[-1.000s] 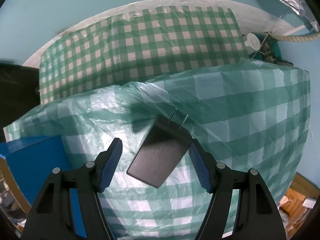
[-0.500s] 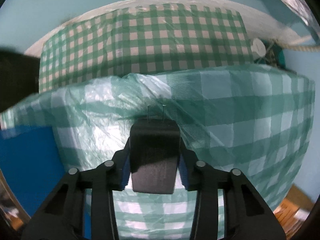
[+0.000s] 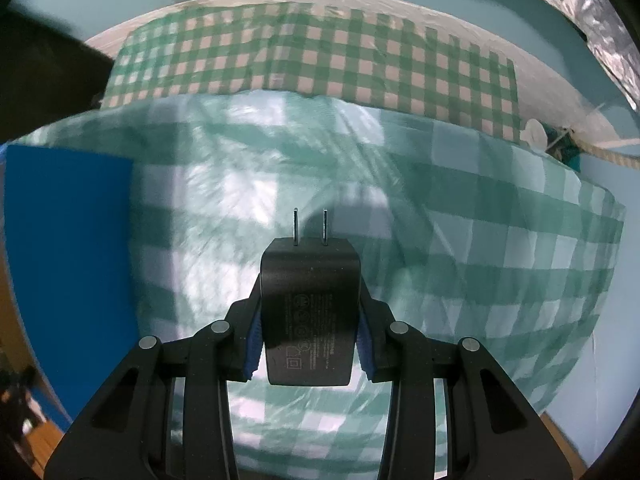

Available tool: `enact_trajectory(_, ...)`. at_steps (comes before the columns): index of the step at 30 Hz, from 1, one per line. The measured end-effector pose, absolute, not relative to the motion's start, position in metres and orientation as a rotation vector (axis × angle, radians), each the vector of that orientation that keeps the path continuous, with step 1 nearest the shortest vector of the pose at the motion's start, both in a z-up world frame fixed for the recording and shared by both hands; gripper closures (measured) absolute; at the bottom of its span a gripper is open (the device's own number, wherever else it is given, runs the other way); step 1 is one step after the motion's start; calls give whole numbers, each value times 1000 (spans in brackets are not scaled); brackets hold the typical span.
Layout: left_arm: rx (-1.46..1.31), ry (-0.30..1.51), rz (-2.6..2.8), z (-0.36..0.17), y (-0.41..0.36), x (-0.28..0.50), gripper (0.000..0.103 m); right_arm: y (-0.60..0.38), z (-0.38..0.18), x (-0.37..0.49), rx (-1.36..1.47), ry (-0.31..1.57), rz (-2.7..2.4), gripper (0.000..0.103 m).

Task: Organize rigid objects
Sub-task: 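Lift the black charger with the right gripper and carry it over the box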

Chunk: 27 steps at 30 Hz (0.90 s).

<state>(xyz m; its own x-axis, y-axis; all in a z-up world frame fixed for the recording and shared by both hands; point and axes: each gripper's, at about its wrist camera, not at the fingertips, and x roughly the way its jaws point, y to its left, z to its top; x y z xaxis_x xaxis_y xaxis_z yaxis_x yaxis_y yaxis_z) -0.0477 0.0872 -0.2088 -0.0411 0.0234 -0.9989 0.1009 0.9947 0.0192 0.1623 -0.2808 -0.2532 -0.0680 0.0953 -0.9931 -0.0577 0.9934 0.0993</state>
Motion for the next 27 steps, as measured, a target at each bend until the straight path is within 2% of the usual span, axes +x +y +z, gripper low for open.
enact_trajectory(27,113,1595,-86,-206,85,-47,98,-164,-125,138,-119,1418,470,66)
